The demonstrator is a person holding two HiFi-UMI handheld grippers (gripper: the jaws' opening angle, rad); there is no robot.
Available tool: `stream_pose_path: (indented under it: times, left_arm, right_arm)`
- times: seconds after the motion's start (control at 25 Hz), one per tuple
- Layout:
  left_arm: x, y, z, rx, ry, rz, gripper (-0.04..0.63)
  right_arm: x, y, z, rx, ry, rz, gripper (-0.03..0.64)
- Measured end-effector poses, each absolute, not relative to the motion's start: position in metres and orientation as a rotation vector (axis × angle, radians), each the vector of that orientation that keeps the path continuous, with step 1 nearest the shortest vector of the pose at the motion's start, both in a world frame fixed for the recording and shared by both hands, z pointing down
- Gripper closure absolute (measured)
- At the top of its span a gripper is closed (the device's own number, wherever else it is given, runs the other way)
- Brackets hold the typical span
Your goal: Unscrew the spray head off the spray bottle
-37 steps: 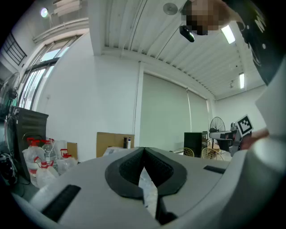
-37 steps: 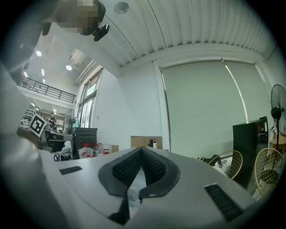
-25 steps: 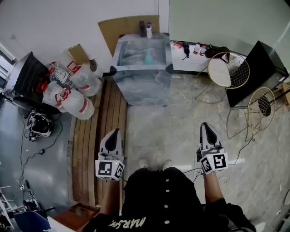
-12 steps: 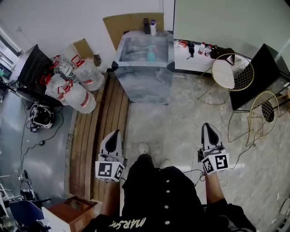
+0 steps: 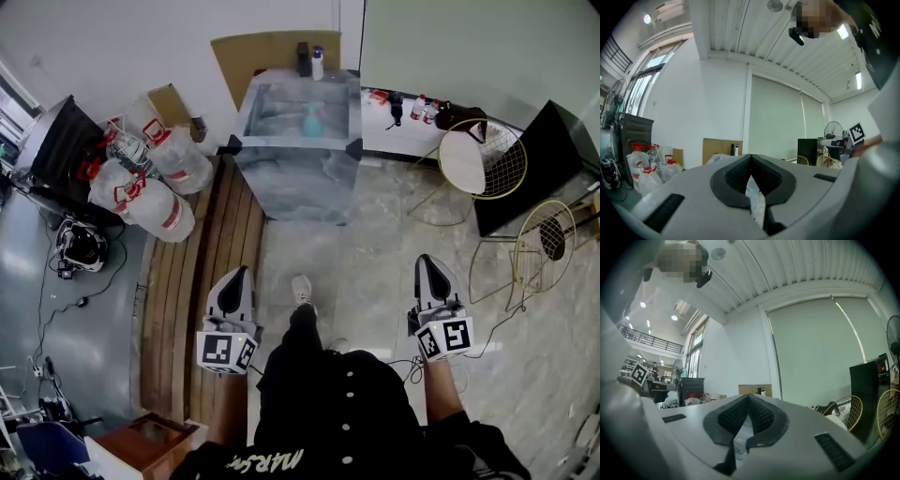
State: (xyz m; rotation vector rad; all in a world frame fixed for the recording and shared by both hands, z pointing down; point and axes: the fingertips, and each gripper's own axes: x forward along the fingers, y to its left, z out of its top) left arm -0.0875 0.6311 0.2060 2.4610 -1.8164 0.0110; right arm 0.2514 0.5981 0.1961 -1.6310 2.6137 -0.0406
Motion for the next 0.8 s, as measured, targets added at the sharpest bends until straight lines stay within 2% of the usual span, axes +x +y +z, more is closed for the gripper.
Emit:
stream_pose_path:
  times: [0.8]
  left_arm:
    - [-0.13, 0.399, 0.192, 2.538, -1.738, -0.034, 0.571]
  right_arm:
    - [0.206, 0.388, 0.168, -1.695, 2.595, 0.036, 0.604]
